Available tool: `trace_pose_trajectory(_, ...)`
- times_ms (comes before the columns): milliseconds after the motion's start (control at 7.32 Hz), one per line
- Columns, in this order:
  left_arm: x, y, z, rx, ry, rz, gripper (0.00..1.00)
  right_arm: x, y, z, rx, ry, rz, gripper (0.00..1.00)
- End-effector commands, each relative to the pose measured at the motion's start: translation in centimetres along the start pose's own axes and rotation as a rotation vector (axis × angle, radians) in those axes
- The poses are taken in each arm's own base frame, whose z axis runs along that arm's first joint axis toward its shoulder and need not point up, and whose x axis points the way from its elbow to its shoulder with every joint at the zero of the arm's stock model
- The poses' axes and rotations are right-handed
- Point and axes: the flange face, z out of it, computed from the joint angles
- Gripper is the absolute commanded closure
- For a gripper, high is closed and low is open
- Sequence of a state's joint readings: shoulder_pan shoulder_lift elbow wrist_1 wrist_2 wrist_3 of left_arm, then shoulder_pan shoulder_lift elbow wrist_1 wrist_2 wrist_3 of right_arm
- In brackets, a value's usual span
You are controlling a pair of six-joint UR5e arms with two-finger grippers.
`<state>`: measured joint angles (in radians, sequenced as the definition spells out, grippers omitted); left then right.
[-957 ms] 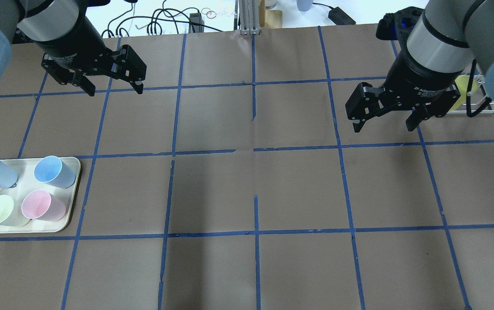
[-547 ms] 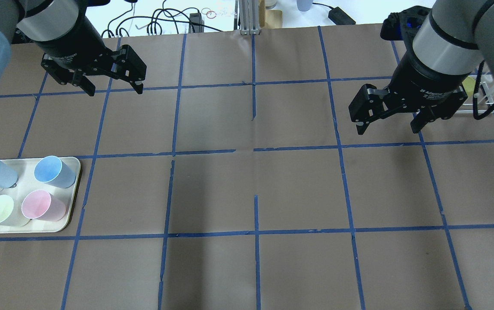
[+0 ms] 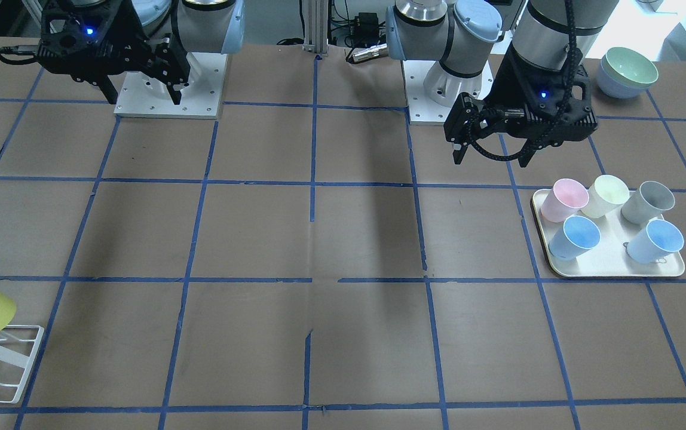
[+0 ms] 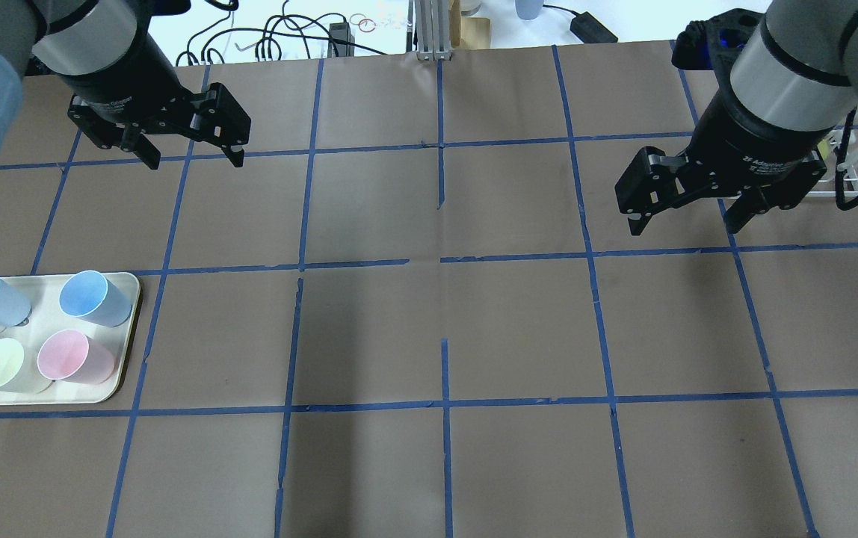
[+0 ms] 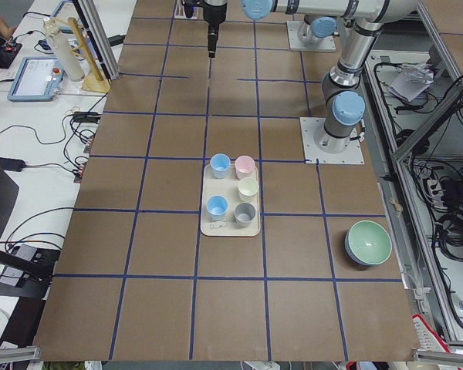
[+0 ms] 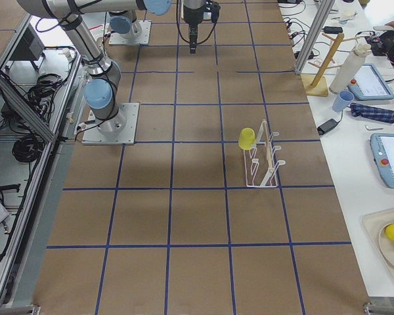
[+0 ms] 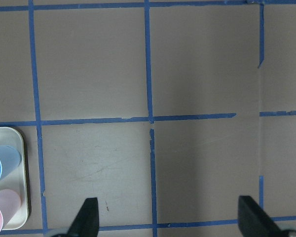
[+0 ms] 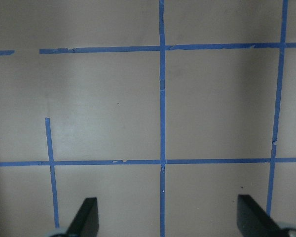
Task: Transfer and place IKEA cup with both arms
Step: 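Move the right gripper toward the yellow cup on the wire rack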
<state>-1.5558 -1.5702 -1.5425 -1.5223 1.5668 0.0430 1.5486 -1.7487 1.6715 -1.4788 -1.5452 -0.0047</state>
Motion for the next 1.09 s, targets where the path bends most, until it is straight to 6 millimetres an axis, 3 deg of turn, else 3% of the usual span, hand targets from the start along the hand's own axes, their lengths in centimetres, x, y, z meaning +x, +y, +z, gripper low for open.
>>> trace_pose_trajectory(0, -0.1, 0.0, 0.1, -0.001, -0.004, -0.002, 0.00, 3.1, -0.9, -0.6, 0.017, -0.001, 0.069, 0.00)
trace_pose_trajectory(273, -0.1, 0.0, 0.1, -0.001, -0.004, -0.002, 0.00, 6.7, -1.9, -0.5, 0.022, -0.003, 0.074, 0.00)
trace_pose_trajectory(547, -0.1, 0.0, 0.1, -0.001, -0.004, -0.002, 0.00, 12.8, -4.5, 0.2, 0.067, 0.003, -0.001, 0.00)
trace_pose_trajectory(820, -0.1, 0.0, 0.0, -0.001, -0.005, -0.002, 0.00, 17.6, -8.0, 2.6, 0.094, 0.039, -0.125, 0.00)
trace_pose_trajectory(957, -0.1, 0.0, -0.1, 0.001, -0.007, -0.002, 0.00, 20.2, -9.3, 4.4, 0.077, 0.019, -0.107, 0.00)
